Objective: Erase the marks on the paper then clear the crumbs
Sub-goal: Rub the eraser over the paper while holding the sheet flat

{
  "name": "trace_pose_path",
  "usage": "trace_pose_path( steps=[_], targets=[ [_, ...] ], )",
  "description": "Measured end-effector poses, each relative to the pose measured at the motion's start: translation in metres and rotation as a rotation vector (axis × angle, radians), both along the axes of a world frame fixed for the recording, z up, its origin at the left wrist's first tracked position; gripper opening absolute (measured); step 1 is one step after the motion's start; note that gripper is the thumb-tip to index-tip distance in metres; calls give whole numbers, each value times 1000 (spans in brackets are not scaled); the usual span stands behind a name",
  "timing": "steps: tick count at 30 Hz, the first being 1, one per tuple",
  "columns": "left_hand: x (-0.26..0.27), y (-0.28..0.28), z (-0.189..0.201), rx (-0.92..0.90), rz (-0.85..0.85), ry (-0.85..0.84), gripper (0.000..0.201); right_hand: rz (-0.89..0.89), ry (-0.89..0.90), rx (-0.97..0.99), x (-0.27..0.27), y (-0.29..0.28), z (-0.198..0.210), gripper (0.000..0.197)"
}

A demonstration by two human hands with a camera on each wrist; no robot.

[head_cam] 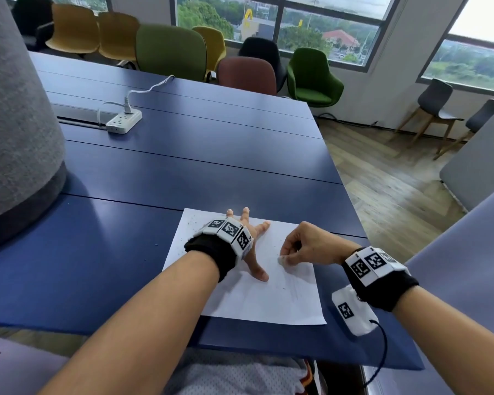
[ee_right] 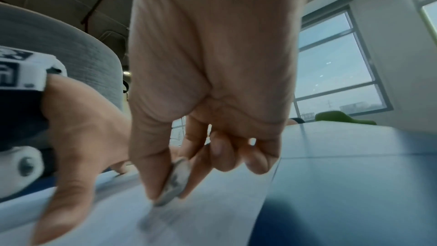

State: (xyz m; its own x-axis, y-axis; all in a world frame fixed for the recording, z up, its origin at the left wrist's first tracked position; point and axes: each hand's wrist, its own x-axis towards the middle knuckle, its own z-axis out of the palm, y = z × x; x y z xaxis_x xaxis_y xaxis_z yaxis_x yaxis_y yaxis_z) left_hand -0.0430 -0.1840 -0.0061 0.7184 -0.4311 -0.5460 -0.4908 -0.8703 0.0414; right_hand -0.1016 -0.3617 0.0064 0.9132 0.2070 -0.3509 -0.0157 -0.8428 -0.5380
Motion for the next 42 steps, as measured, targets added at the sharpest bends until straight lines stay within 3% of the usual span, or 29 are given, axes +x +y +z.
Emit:
trace_pose_path(
  steps=[4,8,13,17,21,25,30,34,38,42],
  targets=[
    [-1,0,0,8,4,2,137,156,123,-22,-15,7,0,2],
    [-1,-1,1,2,4,4,138,21,15,-24,-6,1,0,11],
    [-1,0,2,10,8,6,137,173,103,-24,-21,12,-2,11],
    [-1,0,0,-3,2,-4,137,50,32,-2,-12,4,-1,10],
    [-1,-1,0,15,12,4,137,200,151,-16,-24,12,-1,9],
    [0,-1,0,-3,7,8,137,39,39,24,-15,2,-3,9],
    [-1,0,0,4,12,10,138,127,124,14,-23,3,-3,9],
    [-1,0,-1,-5,5,6,137,0,1,32,-17,-3,-6,9],
    [0,-1,-3,3,8,-3,138,186,179,-34,-31,2,-4,6],
    [0,-1,-2,-3,1,-4,137,45,10,-8,-25,-4,-5,6]
  ],
)
